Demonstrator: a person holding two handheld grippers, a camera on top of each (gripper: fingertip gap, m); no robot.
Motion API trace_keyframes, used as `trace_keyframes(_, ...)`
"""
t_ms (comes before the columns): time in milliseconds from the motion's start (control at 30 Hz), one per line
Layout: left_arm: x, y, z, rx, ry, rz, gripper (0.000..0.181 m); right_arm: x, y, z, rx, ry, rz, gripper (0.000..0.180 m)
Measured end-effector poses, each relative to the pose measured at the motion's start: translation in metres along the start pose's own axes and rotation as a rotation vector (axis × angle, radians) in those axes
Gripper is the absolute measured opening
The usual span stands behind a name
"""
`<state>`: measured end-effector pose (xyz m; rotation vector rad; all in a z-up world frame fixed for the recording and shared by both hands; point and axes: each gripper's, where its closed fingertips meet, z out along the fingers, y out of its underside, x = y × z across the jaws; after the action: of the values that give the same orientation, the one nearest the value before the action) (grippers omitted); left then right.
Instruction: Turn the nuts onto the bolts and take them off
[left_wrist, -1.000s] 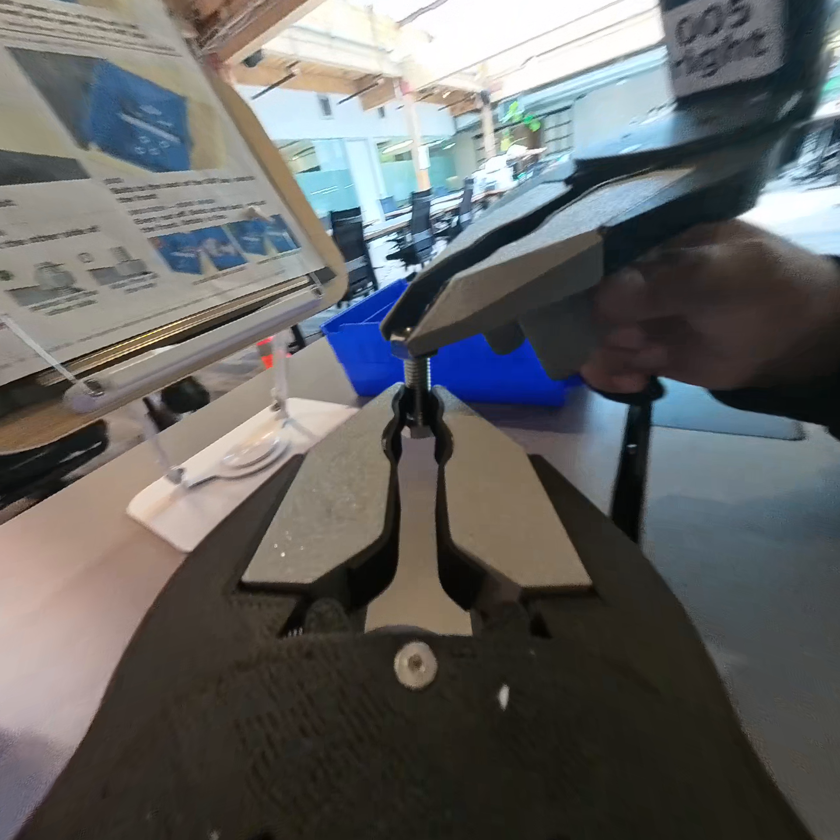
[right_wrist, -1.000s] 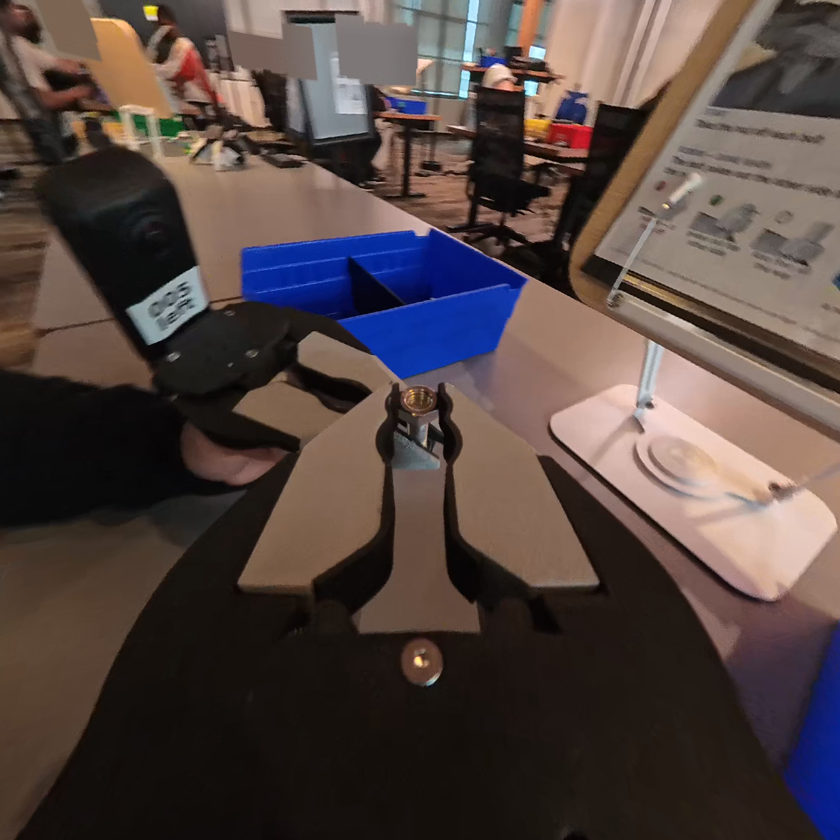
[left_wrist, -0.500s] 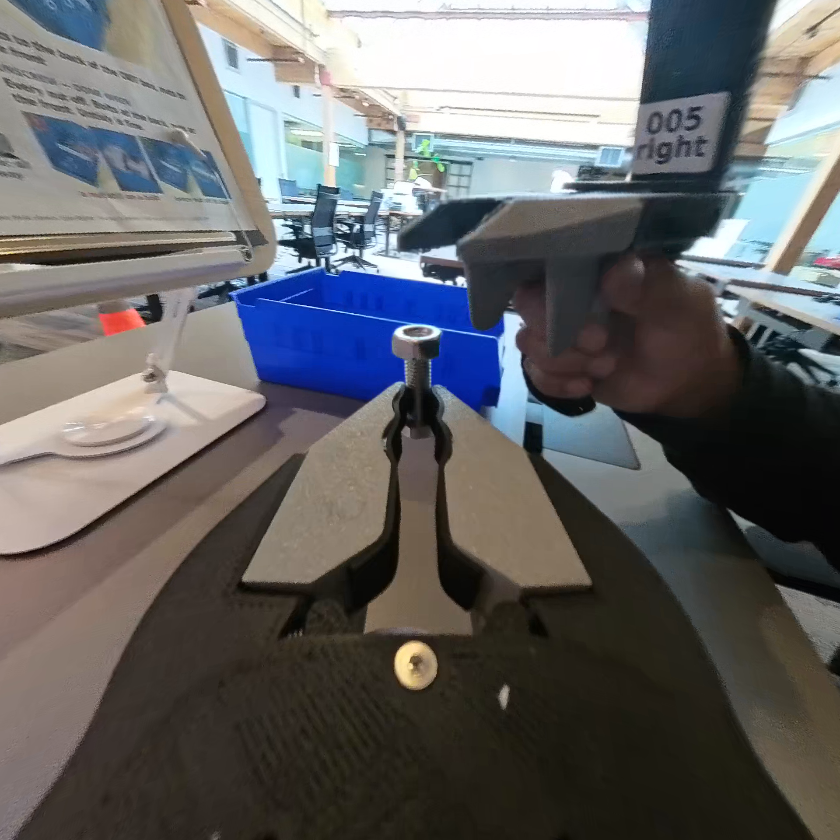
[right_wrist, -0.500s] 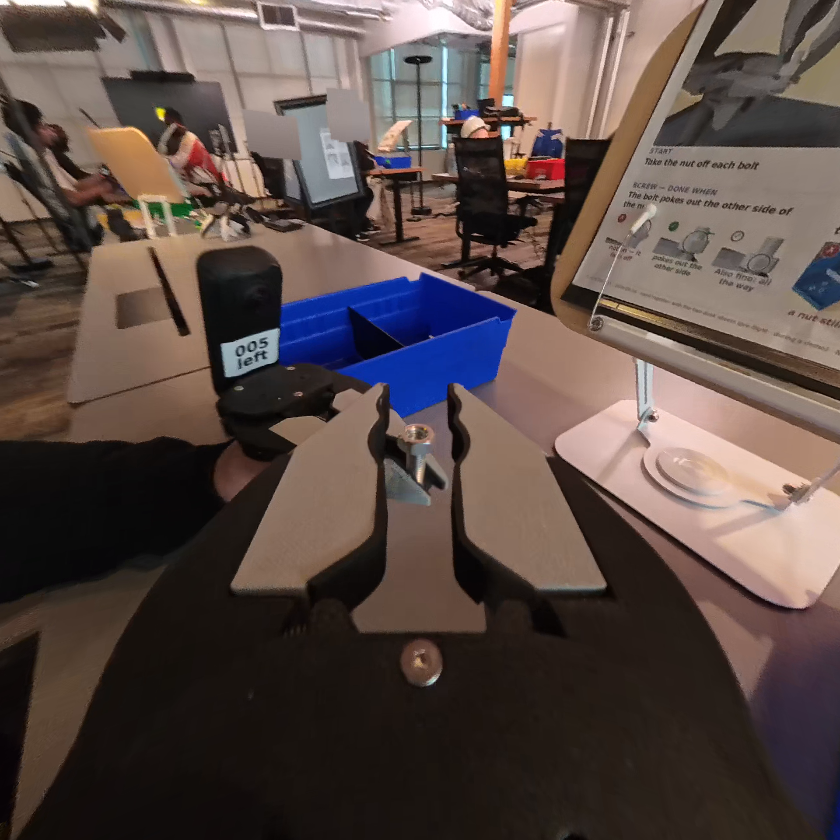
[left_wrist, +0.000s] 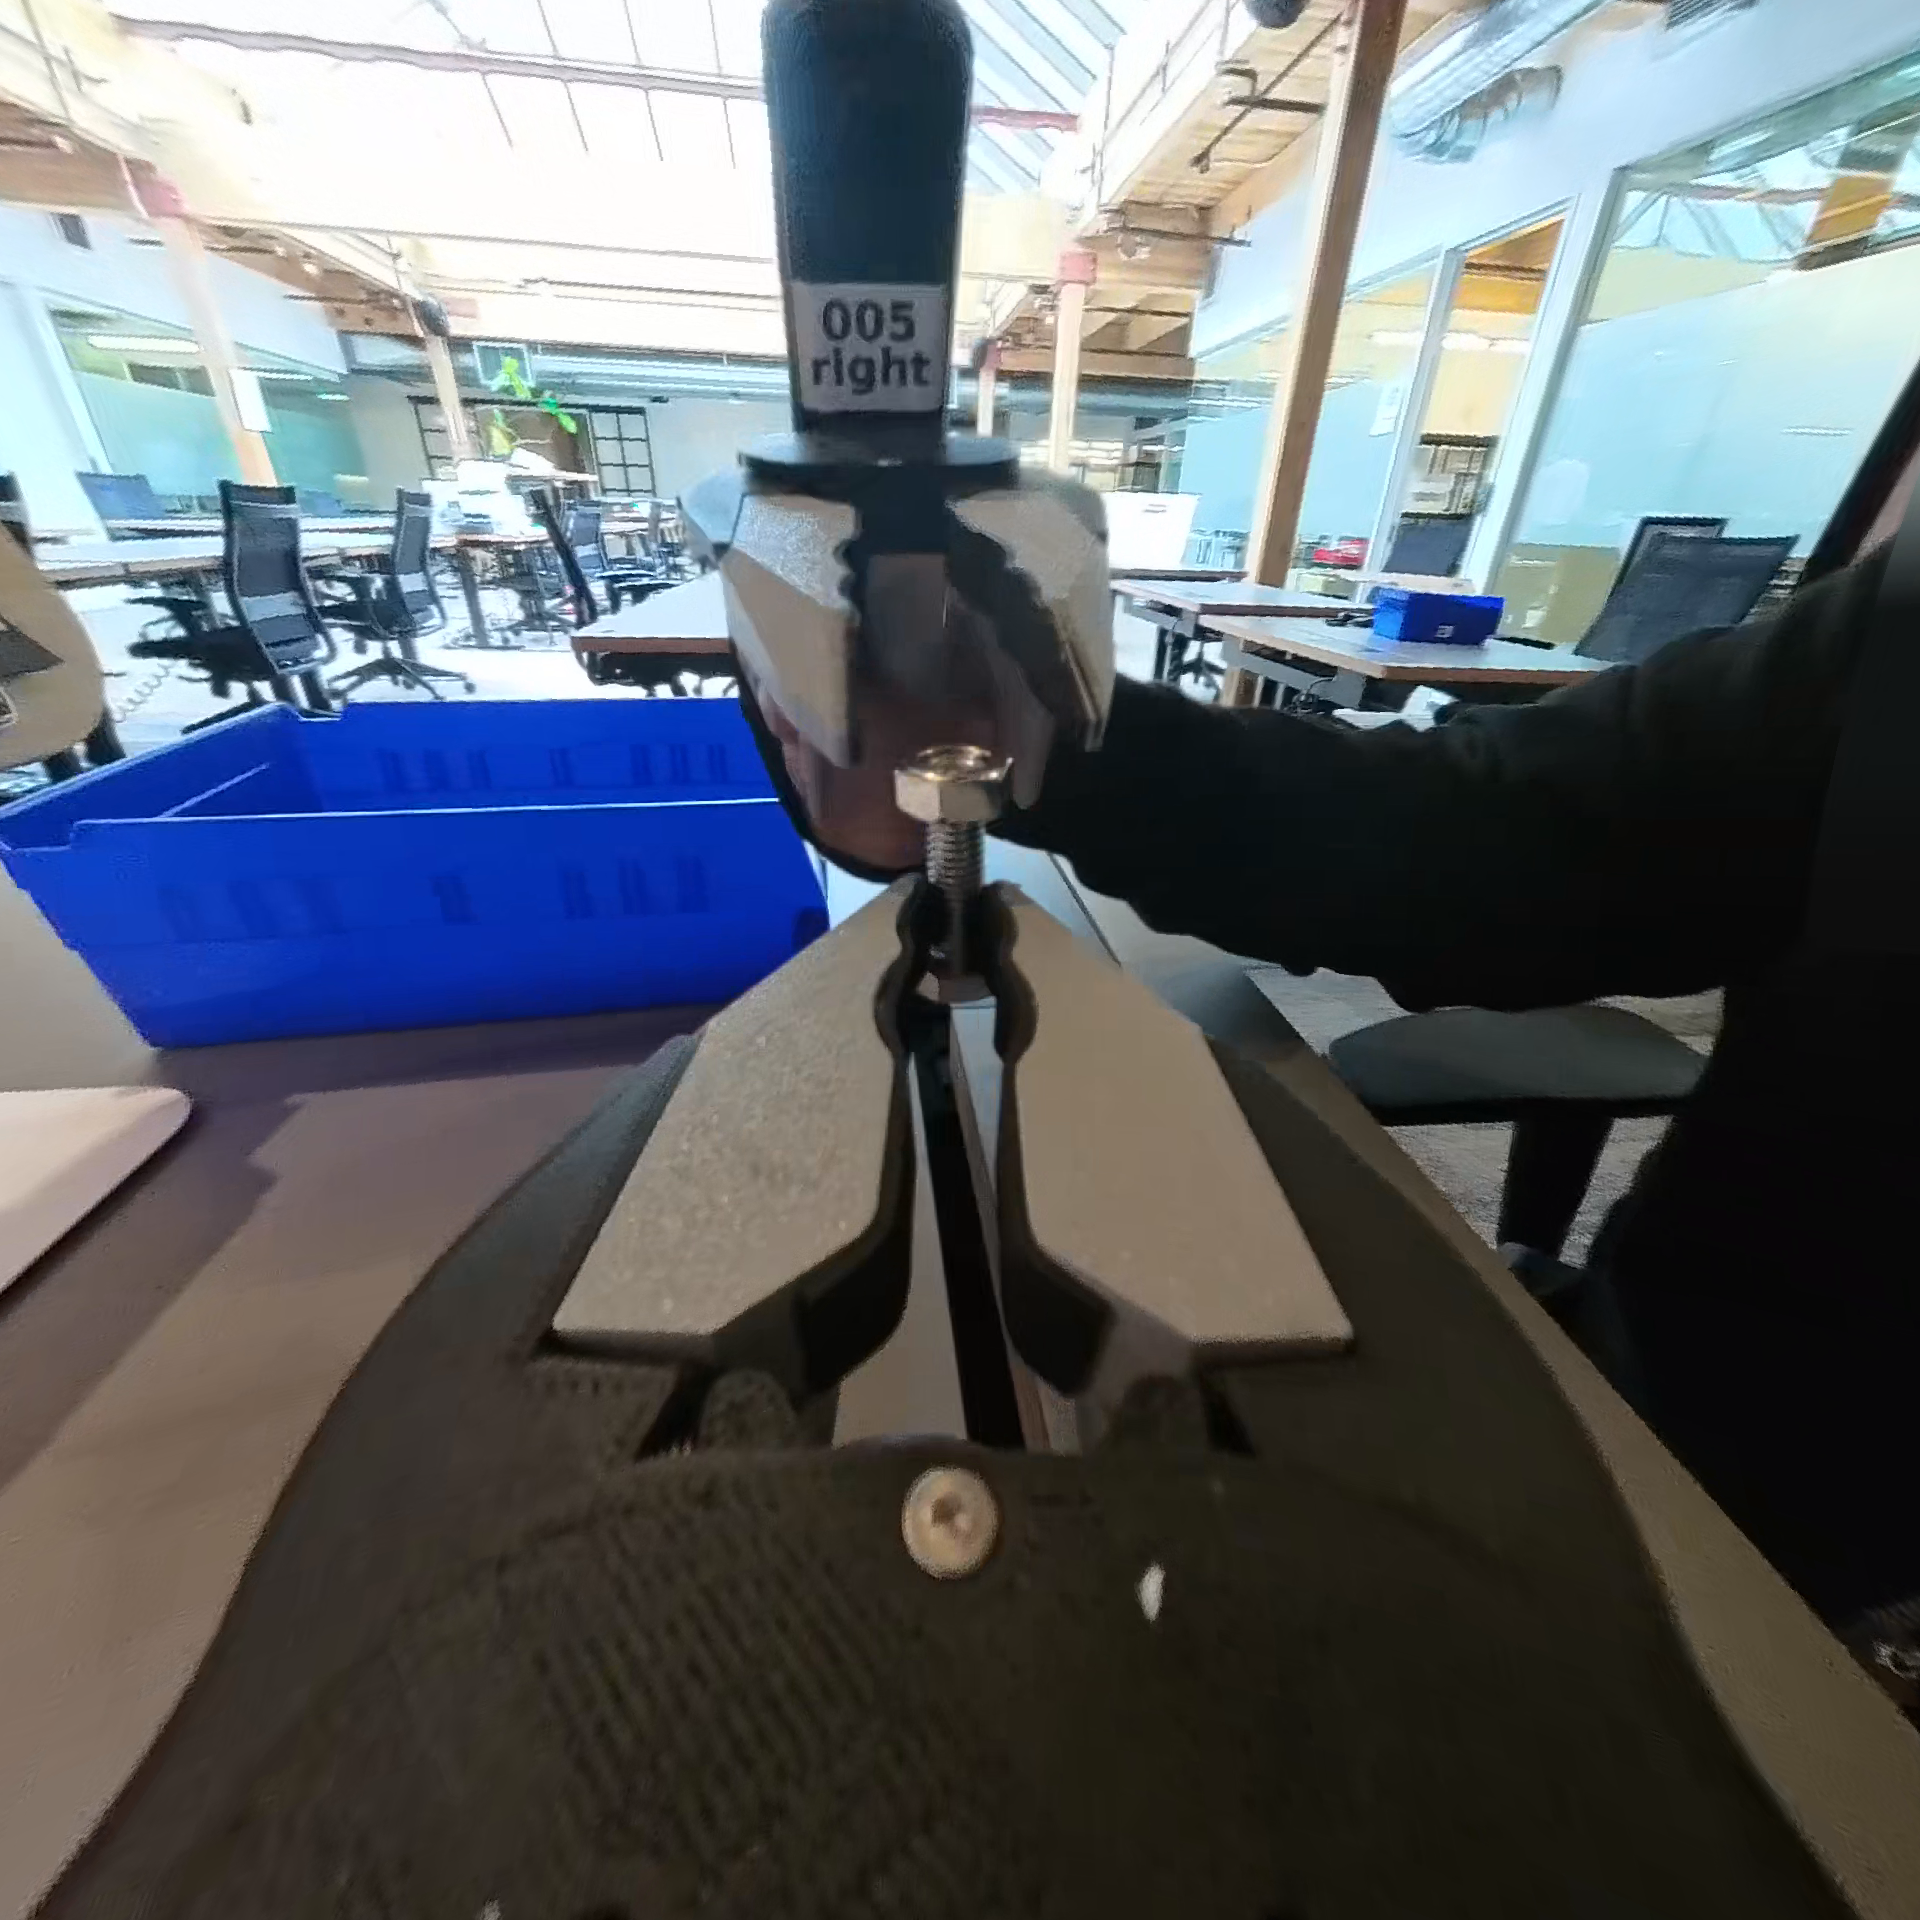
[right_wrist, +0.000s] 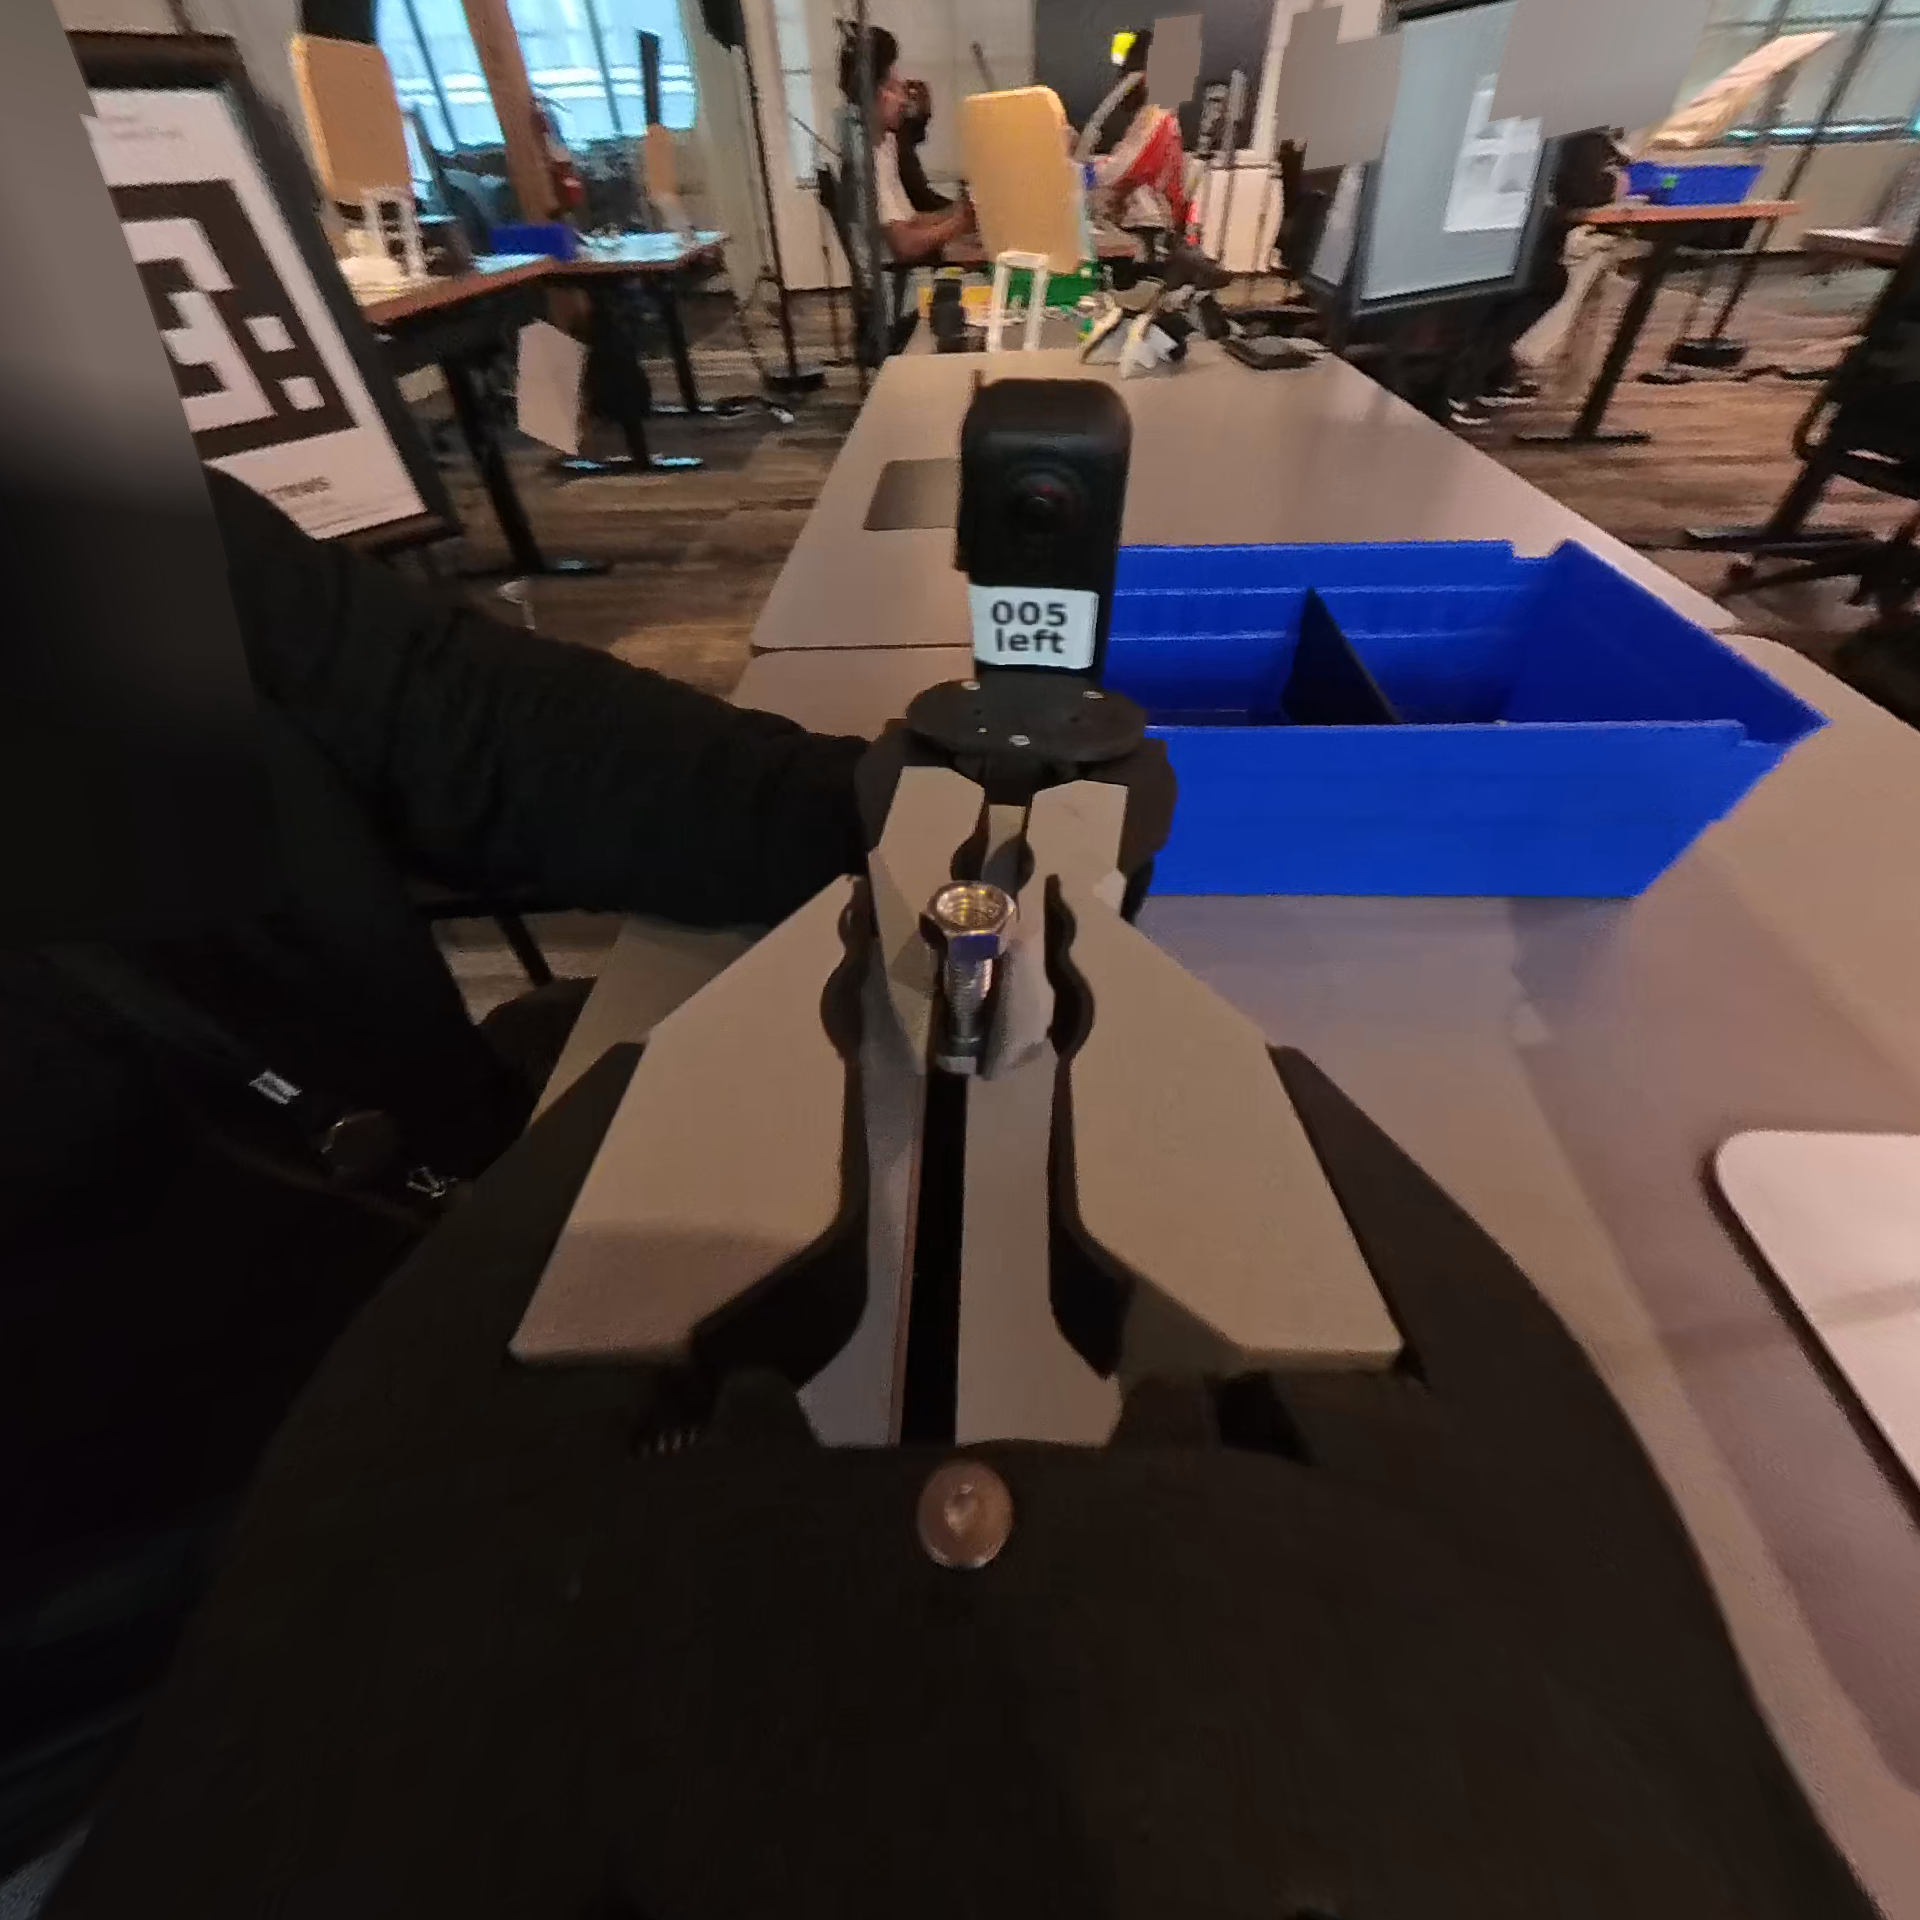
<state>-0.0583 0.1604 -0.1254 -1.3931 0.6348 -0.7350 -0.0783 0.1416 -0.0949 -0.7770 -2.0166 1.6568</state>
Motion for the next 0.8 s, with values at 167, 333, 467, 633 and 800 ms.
trace_keyframes(167,0.005,0.003,0.001,-0.007,0.035,0.001,0.006,-0.008,0.002,0.008,0.017,-0.061,-0.016,0.022)
trace_keyframes(333,0.012,0.003,0.002,-0.014,0.068,0.013,0.007,-0.007,0.001,0.009,0.034,-0.06,-0.026,0.001)
trace_keyframes(467,0.011,0.0,0.002,-0.003,0.06,0.018,0.007,-0.005,0.0,0.01,0.043,-0.058,0.0,0.028)
trace_keyframes(633,0.011,-0.002,0.0,0.004,0.06,0.019,0.007,-0.005,0.001,0.009,0.038,-0.059,-0.004,0.03)
trace_keyframes(800,0.011,-0.001,0.001,0.0,0.055,0.025,0.007,-0.009,0.002,0.009,0.039,-0.071,-0.01,0.015)
